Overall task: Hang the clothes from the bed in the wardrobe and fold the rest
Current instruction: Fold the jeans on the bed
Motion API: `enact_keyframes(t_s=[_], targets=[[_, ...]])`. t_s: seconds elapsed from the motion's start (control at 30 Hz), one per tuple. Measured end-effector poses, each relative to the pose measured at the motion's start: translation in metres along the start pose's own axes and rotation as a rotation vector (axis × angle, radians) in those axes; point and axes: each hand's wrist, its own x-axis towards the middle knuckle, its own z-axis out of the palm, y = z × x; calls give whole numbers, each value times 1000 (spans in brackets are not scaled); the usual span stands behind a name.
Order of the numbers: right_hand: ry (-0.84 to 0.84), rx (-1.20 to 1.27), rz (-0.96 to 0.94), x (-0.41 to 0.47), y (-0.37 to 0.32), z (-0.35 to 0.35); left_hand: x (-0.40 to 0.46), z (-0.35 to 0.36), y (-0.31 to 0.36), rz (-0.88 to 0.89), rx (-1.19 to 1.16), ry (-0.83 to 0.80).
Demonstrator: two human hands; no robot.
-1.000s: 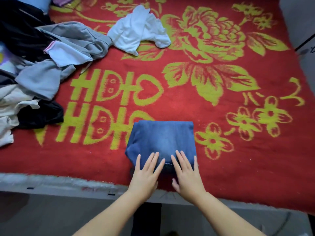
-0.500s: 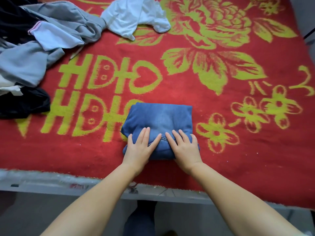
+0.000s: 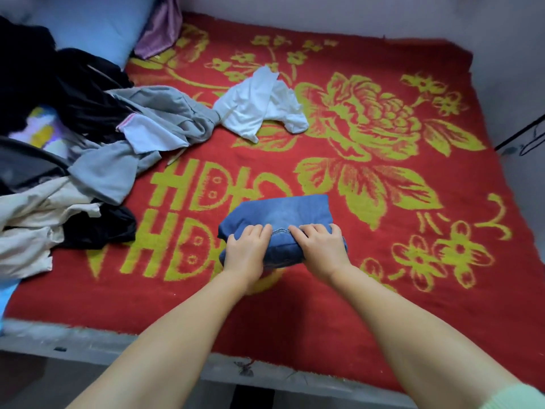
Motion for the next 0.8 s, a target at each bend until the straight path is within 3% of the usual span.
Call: enact_keyframes(t_s=[0.17,0.33,0.5,0.8], targets=[[60,-18,-72,30,-19,-45,-4,-47,-27,-68,30,78],[58,-7,-237,48,-64,-79,-52,-78,-59,-265,32,98],[-9,8,-571,40,-142,-105,-146,-90,-89,-526,57,229],[-6,-30,-1090,-49,-309,-129,-358,-82,-94,-1108,-2,136]])
